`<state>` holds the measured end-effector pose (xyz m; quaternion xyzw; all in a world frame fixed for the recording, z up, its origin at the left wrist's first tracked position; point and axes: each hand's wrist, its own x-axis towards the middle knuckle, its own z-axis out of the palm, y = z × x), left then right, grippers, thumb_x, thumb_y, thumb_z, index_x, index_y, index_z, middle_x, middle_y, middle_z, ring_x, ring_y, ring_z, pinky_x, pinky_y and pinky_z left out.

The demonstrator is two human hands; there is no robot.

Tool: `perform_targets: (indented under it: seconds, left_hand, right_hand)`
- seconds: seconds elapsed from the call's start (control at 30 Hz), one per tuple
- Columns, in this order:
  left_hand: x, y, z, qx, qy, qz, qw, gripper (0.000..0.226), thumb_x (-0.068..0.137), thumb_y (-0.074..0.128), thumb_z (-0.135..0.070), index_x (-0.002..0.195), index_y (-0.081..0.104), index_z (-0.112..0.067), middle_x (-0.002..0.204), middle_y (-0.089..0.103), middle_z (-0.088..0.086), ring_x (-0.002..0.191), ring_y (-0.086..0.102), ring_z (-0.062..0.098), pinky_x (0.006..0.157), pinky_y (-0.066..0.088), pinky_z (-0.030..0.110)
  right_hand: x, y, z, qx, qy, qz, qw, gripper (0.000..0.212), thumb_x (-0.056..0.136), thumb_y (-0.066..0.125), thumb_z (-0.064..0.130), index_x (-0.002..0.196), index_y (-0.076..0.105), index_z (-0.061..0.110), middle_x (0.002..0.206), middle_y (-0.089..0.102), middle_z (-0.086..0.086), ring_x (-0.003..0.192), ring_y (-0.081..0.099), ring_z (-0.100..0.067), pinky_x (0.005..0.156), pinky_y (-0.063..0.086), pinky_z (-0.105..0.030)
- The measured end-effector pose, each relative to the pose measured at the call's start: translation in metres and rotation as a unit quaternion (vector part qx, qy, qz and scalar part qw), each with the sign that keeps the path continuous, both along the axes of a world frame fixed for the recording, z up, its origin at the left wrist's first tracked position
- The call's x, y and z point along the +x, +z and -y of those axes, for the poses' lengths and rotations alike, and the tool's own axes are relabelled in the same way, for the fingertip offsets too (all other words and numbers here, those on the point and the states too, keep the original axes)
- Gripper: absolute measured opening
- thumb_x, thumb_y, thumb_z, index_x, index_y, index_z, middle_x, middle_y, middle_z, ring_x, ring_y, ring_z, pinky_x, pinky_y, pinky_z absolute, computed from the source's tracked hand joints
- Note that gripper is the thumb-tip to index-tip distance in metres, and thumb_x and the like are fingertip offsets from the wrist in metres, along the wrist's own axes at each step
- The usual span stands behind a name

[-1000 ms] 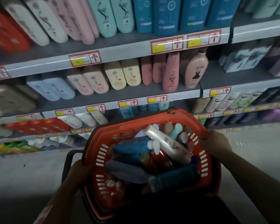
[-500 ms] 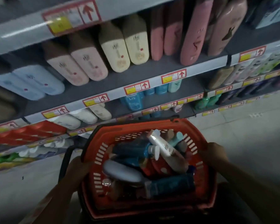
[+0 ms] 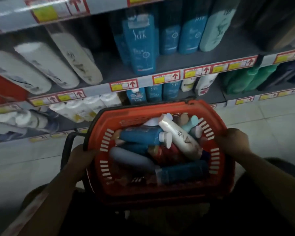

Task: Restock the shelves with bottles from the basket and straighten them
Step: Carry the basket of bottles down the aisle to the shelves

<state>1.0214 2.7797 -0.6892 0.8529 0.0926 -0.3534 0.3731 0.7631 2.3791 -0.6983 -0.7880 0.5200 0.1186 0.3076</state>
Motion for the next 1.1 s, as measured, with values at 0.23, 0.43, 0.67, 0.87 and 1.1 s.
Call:
perform_targets:
  seconds: [0.23,0.43,0.67,0.87,1.1]
  left_hand:
    - [0.024,-0.049,0.007,0.042,-0.052,-0.016,0.998,0.018,0.081,0.08,-0.008,0.093,0.07,-0.014,0.085,0.074,0.009,0.08,0.072,0.029,0.066,0.055,0.031]
    - [0.022,-0.049,-0.007,0.061,-0.033,-0.03,0.997,0.027,0.08,0.081,-0.004,0.101,0.065,-0.006,0.09,0.071,0.017,0.078,0.07,0.031,0.057,0.056,0.031]
    - [0.038,-0.064,-0.019,0.092,-0.03,0.001,0.995,0.023,0.09,0.074,-0.01,0.107,0.068,0.005,0.103,0.071,0.024,0.094,0.069,0.04,0.087,0.059,0.05]
    - [0.032,-0.067,-0.001,0.084,-0.022,0.009,0.996,0.012,0.089,0.074,-0.007,0.095,0.067,0.0,0.095,0.071,0.022,0.088,0.07,0.038,0.085,0.059,0.049]
    - [0.024,-0.054,0.017,0.078,-0.012,-0.024,0.997,0.012,0.084,0.079,-0.008,0.091,0.071,-0.003,0.089,0.075,0.019,0.082,0.072,0.036,0.079,0.059,0.044]
  right_hand:
    - [0.024,-0.069,0.015,-0.033,-0.005,0.026,0.999,0.043,0.083,0.073,0.05,0.088,0.072,0.007,0.082,0.07,-0.013,0.072,0.066,-0.029,0.076,0.055,-0.035]
    - [0.039,-0.081,-0.002,-0.063,0.004,0.02,0.998,0.048,0.088,0.068,0.045,0.097,0.074,-0.002,0.092,0.072,-0.024,0.086,0.068,-0.039,0.079,0.051,-0.037]
    - [0.046,-0.082,-0.009,-0.05,-0.005,0.058,0.997,0.046,0.091,0.065,0.045,0.097,0.074,0.0,0.088,0.07,-0.02,0.072,0.057,-0.029,0.073,0.045,-0.032]
    - [0.046,-0.084,0.008,-0.031,-0.033,0.058,0.997,0.04,0.093,0.065,0.045,0.099,0.071,0.006,0.08,0.063,-0.011,0.059,0.056,-0.018,0.072,0.046,-0.032]
    - [0.036,-0.08,0.026,-0.009,-0.01,0.053,0.999,0.037,0.087,0.071,0.05,0.088,0.065,0.013,0.083,0.071,-0.01,0.073,0.07,-0.027,0.079,0.06,-0.044]
